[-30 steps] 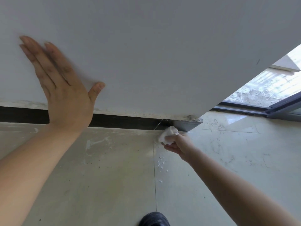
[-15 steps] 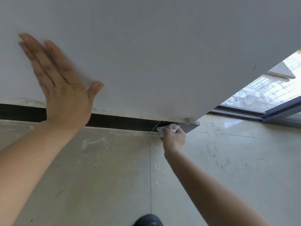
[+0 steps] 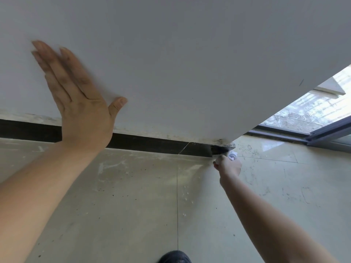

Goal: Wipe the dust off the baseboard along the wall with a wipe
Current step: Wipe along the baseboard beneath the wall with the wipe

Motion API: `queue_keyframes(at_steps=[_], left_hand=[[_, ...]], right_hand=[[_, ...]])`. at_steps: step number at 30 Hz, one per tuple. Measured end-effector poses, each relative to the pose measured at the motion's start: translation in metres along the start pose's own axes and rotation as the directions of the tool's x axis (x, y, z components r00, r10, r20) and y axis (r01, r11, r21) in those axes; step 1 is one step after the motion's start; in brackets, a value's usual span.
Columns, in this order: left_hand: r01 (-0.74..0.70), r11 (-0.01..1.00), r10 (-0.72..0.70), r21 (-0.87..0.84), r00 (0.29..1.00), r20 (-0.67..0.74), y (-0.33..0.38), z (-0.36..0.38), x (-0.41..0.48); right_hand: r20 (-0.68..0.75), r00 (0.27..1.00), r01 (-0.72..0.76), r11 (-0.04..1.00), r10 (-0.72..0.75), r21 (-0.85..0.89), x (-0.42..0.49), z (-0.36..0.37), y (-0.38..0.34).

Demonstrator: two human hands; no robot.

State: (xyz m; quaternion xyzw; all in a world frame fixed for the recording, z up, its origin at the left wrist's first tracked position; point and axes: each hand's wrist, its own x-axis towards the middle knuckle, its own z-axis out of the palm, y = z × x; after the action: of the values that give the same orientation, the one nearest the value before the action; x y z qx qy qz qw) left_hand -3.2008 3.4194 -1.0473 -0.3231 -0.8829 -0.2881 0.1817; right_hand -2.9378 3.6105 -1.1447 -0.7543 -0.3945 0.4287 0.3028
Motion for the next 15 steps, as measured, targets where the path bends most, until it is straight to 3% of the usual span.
queue_keyframes(at_steps=[4, 7, 9, 12, 15], left_hand=[[0.009, 1.0, -0.009, 0.001, 1.0, 0.001, 0.0, 0.0, 0.0], [0.014, 1.0, -0.015, 0.024, 1.0, 0.016, -0.001, 0.003, 0.001], [0.019, 0.999, -0.02, 0.033, 0.999, 0.027, -0.002, 0.004, 0.001], [0.019, 0.999, -0.021, 0.045, 0.999, 0.033, -0.004, 0.004, 0.001], [0.01, 0.999, -0.011, 0.031, 0.999, 0.031, -0.004, 0.001, 0.001]], right_hand=[[-0.049, 0.991, 0.13, 0.989, -0.127, 0.071, -0.038, 0.033, 0.005], [0.08, 0.965, 0.236, 0.96, -0.25, 0.151, -0.069, 0.054, 0.017], [0.189, 0.908, 0.359, 0.927, -0.374, 0.112, -0.081, 0.057, 0.026], [0.456, 0.701, 0.649, 0.756, -0.549, -0.088, -0.086, 0.051, 0.032], [0.715, 0.449, 0.882, 0.394, -0.536, -0.258, -0.074, 0.043, 0.036]])
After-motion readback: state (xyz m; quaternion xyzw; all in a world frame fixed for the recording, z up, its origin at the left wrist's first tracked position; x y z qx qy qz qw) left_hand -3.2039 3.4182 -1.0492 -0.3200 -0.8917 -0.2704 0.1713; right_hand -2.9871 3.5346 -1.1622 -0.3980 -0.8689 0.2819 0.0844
